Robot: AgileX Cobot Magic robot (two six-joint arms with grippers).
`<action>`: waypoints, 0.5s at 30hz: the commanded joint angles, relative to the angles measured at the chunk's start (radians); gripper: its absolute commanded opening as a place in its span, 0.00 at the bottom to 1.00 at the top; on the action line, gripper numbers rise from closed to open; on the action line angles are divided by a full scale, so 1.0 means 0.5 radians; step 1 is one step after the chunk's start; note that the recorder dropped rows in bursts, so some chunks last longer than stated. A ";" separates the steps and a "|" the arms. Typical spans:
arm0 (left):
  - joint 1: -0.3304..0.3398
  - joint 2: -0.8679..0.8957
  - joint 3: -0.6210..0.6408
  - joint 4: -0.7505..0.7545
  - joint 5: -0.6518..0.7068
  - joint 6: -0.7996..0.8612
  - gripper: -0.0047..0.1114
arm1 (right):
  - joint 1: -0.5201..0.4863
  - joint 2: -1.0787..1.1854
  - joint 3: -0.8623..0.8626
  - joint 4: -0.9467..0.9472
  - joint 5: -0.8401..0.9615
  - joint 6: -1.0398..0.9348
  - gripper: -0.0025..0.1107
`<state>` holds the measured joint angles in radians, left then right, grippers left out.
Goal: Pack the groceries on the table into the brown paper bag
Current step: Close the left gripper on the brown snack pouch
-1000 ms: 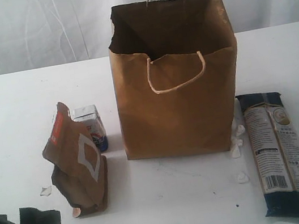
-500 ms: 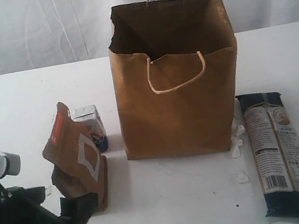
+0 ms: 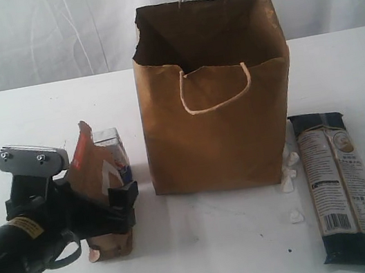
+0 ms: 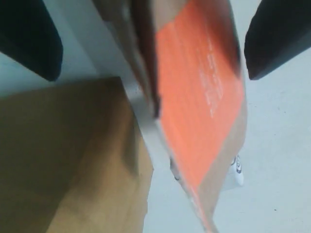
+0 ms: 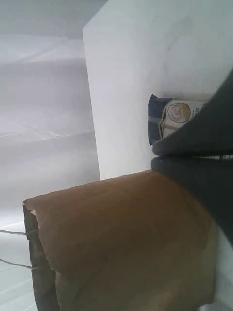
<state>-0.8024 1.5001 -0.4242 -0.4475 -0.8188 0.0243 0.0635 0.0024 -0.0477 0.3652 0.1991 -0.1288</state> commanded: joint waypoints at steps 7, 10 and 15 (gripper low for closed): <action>-0.018 0.073 -0.050 -0.419 0.056 0.037 0.94 | -0.009 -0.003 0.006 0.000 -0.007 0.004 0.02; -0.018 0.073 -0.050 -0.452 0.108 0.046 0.94 | -0.009 -0.003 0.006 0.000 -0.007 0.004 0.02; -0.018 0.073 -0.050 -0.456 0.158 0.089 0.94 | -0.009 -0.003 0.006 0.000 -0.011 0.004 0.02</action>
<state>-0.8024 1.5381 -0.4474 -0.6622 -0.7578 0.0517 0.0635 0.0024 -0.0477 0.3652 0.1991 -0.1288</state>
